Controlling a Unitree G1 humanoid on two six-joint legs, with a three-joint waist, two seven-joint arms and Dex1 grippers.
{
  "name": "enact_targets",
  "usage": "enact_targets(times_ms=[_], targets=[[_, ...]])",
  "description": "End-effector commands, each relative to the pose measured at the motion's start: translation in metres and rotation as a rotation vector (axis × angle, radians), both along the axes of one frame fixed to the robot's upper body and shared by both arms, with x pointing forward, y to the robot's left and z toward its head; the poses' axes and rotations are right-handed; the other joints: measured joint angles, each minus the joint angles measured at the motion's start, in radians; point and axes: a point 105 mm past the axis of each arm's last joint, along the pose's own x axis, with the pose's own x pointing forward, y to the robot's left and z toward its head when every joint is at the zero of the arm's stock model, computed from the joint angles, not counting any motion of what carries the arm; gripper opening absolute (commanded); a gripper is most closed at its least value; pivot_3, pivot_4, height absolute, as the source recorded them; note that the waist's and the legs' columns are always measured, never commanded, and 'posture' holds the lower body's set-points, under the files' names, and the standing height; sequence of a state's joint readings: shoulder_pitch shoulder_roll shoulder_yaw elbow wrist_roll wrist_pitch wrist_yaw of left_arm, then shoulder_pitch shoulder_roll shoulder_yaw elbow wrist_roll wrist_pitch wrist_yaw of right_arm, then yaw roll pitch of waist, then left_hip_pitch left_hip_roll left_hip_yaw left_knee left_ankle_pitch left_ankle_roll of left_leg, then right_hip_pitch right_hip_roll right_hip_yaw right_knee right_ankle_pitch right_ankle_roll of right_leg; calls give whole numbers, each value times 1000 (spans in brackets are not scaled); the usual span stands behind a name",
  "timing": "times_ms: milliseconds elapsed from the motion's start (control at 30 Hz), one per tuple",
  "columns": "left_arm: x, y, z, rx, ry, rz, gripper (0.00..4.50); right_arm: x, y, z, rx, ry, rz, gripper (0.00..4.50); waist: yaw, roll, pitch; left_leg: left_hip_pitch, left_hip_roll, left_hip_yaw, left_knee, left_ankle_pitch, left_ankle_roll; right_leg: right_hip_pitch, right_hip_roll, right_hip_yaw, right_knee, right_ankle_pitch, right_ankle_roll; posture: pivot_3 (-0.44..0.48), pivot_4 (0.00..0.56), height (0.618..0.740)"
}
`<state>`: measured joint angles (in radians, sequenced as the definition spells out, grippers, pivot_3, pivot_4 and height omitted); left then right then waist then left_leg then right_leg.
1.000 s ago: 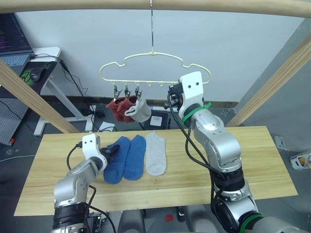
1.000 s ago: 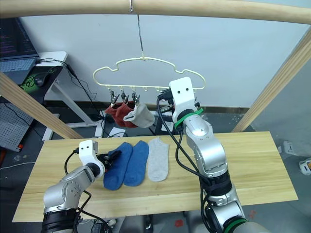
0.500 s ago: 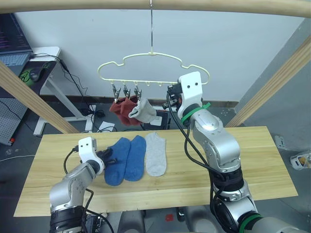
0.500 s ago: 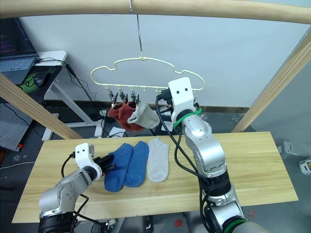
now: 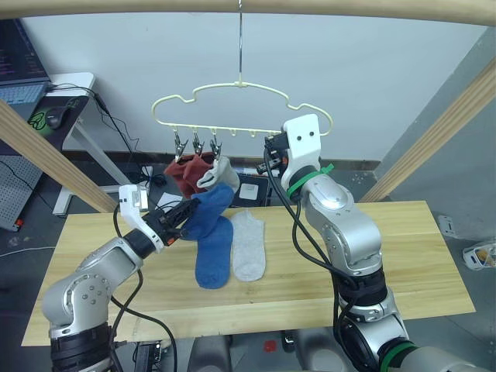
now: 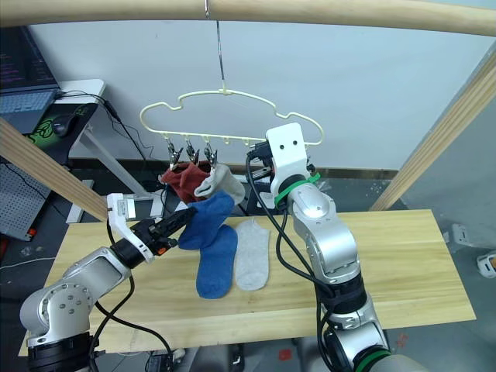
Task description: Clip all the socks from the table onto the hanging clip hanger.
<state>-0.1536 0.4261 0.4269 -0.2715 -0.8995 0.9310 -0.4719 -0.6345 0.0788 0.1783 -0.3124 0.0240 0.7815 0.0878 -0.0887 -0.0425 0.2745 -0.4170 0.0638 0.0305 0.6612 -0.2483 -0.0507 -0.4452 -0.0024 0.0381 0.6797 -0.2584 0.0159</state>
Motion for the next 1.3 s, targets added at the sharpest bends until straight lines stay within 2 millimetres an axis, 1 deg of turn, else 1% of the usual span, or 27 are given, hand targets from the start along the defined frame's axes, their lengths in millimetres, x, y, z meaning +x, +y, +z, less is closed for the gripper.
enact_targets(times_ms=[33,67,167,233,300,400,500,567,633,700,767,900,1000,1133,1300], targets=[[-8,-16,12,-22,-24,-104,7,-12,1,22,46,-89,32,0,0,0,0,0,0,0,0,0,0,0,0,0,0,0,0,-143,292,735],[-9,-18,12,-25,-17,-114,7,-12,1,22,46,-90,32,0,0,0,0,0,0,0,0,0,0,0,0,0,0,0,0,-143,292,735],[-24,-29,6,-30,47,-229,7,-12,1,22,44,-89,31,0,-2,0,0,0,0,0,0,0,0,0,0,1,-1,0,0,-151,290,735],[-33,-36,7,-44,68,-294,7,-13,0,22,43,-89,31,0,-2,1,1,-1,0,0,-1,0,0,-1,0,1,-1,0,0,-152,289,735],[-37,-39,8,-51,78,-329,7,-13,0,22,43,-89,31,0,-2,1,1,-1,0,0,-1,0,0,-1,0,1,-1,0,0,-152,288,735],[-32,-41,16,-58,43,-320,7,-13,0,22,44,-89,38,0,-2,1,1,-1,0,0,-1,0,0,-1,0,1,-1,0,0,-152,285,735],[-23,-48,26,-82,-13,-309,7,-16,1,23,49,-87,64,0,-1,1,1,-1,0,1,0,0,0,-1,0,1,-1,0,0,-154,285,735],[-16,-53,28,-79,-44,-293,7,-17,2,23,52,-84,75,0,0,1,1,-1,0,1,0,0,0,-1,0,1,-1,0,0,-155,283,735],[-10,-60,31,-56,-90,-285,7,-18,2,23,53,-78,88,0,-1,1,1,-1,-1,1,-1,0,0,-1,0,1,-1,0,0,-159,283,735],[-8,-69,35,-57,-130,-293,7,-20,3,23,54,-72,99,0,-2,1,1,-1,-1,1,-1,0,0,-1,0,2,-2,0,0,-159,283,735],[-7,-77,37,-22,-184,-300,7,-21,4,23,57,-62,107,0,-2,1,1,-1,-1,1,-1,0,0,-1,0,2,-2,0,0,-167,283,735],[2,-83,35,95,-297,-251,7,-24,6,24,63,-49,121,0,-2,1,1,-1,0,1,-1,0,0,-2,1,2,-2,0,0,-174,281,735],[6,-86,34,148,-362,-234,7,-25,7,24,67,-40,136,0,-2,1,1,-1,0,1,-1,0,0,-2,1,3,-2,0,0,-174,281,735],[13,-87,35,149,-401,-193,7,-29,10,24,94,-12,173,0,-3,1,1,-1,0,1,-1,0,0,-2,1,2,-2,0,0,-173,279,735],[20,-84,31,143,-399,-188,7,-34,14,23,111,13,231,0,-3,1,1,-2,0,1,-1,0,0,-2,1,2,-2,0,0,-174,278,735]])
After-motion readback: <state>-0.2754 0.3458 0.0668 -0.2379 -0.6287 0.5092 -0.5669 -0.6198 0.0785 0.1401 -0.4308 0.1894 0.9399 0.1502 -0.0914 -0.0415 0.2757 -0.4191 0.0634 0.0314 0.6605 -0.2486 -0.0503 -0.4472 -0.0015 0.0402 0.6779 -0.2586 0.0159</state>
